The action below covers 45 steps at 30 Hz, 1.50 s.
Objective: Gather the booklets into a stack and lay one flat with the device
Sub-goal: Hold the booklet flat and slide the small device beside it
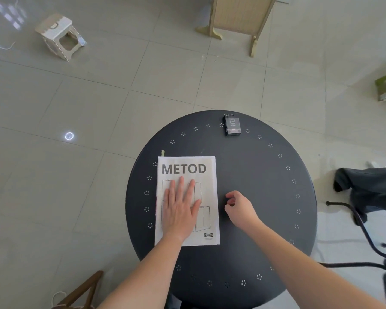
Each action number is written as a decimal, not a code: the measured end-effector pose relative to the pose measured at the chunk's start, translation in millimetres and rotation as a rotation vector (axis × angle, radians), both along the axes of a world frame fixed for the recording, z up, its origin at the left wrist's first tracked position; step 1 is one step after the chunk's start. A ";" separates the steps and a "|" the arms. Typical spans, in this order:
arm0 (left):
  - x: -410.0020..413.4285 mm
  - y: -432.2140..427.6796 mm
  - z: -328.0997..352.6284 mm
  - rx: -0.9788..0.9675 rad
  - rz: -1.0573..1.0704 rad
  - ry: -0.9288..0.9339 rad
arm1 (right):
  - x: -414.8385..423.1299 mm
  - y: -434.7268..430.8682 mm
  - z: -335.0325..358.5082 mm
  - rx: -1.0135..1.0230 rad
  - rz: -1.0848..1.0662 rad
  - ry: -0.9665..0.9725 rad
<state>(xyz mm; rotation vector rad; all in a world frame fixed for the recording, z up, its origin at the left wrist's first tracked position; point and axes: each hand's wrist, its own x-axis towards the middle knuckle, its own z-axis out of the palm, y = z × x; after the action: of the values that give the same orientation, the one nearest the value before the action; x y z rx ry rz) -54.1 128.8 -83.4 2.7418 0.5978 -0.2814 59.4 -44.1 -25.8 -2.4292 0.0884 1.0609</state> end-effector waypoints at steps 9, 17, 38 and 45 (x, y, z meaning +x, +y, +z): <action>0.1 -2.9 -14.8 0.101 0.005 -0.019 | -2.5 -3.1 -13.1 0.034 0.069 -0.055; -0.6 -4.1 -13.2 0.121 0.001 -0.002 | 42.7 10.2 -8.2 0.066 0.132 -0.298; 1.9 -1.2 -11.1 0.101 -0.010 0.018 | 196.4 91.8 -8.0 -0.075 0.018 -0.486; 2.4 -1.1 -10.6 0.097 -0.010 0.023 | 210.8 102.8 -13.8 -0.120 0.000 -0.490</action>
<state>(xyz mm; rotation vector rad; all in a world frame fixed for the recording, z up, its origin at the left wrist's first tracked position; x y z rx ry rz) -51.7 127.8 -94.0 2.8393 0.6192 -0.2940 270.2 58.7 -39.7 -2.7234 -0.0126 0.4456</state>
